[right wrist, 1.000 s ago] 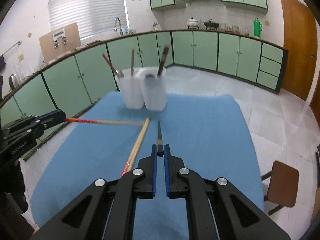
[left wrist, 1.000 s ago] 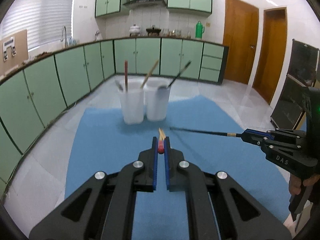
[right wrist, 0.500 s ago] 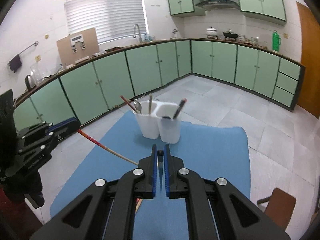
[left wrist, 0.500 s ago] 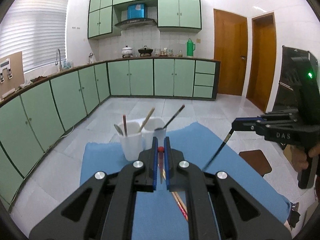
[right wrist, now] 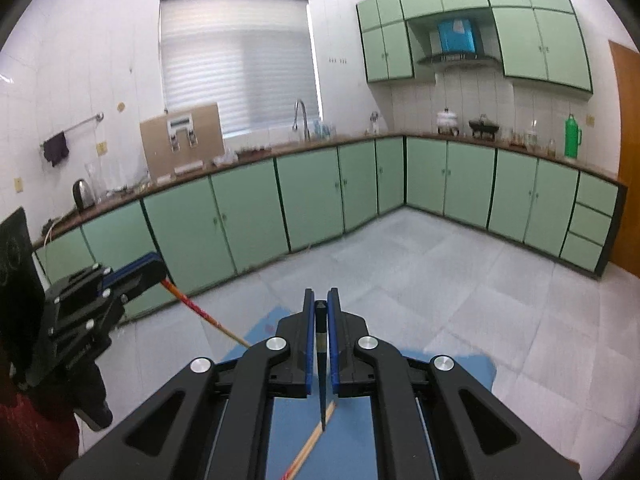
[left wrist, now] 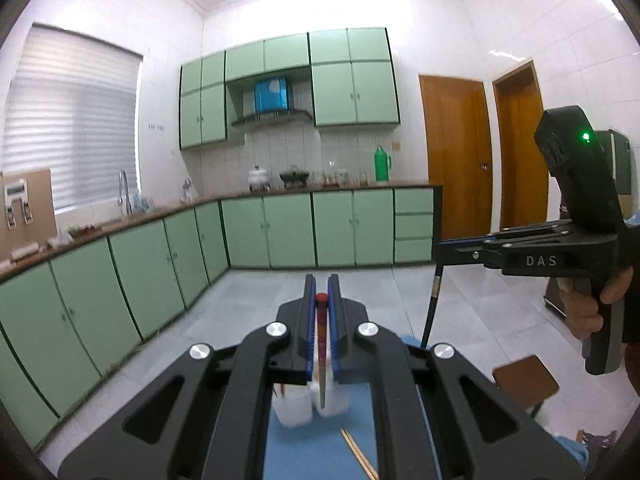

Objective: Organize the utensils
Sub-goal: 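Lift both chopsticks and lower them into the white holder, then open both grippers and withdraw from the holder, then move the right gripper to the plain wooden chopstick and close on it, then grasp the red-patterned chopstick with the left gripper while the right gripper holds its chopstick, then lift both chopsticks and lower them into the white holder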

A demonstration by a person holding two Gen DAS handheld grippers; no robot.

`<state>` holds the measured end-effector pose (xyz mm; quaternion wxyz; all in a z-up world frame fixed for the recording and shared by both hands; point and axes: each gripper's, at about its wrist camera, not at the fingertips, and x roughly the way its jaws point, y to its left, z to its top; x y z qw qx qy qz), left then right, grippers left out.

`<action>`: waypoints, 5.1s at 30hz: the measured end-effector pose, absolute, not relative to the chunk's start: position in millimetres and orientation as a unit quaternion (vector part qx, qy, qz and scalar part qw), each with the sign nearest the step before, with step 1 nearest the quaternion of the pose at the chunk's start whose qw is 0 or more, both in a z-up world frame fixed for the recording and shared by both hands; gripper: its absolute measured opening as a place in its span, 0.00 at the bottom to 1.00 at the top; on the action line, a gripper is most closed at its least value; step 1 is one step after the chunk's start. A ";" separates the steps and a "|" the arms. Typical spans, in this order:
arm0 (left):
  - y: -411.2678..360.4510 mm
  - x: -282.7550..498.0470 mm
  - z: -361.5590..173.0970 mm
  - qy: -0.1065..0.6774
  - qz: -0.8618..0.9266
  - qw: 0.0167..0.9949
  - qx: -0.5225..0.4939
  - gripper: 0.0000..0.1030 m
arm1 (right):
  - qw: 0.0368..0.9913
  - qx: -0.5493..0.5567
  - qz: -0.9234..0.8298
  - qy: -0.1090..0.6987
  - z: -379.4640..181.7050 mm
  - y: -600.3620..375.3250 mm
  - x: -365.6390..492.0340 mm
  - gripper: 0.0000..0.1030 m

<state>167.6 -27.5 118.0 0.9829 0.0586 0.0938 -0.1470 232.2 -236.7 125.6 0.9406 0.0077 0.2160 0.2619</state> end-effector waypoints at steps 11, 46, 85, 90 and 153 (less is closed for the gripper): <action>-39.4 254.8 125.0 0.090 -0.134 0.984 0.070 0.05 | 0.961 0.029 0.209 0.176 143.2 -225.8 319.4 0.06; 22.6 203.1 4.4 0.198 -0.104 0.975 -0.014 0.76 | 0.975 0.043 0.106 0.193 11.8 -281.6 223.3 0.91; 68.5 141.9 -173.7 0.372 -0.023 0.928 0.020 0.82 | 0.906 0.000 0.122 0.405 -206.1 -182.8 133.1 0.81; 65.4 141.9 -175.0 0.372 -0.027 0.928 0.019 0.82 | 0.900 -0.010 0.118 0.420 -211.3 -180.5 134.6 0.78; -58.7 136.1 -201.2 0.433 -0.104 0.895 0.006 0.05 | 0.910 0.048 0.075 0.405 -205.6 -269.1 122.0 0.07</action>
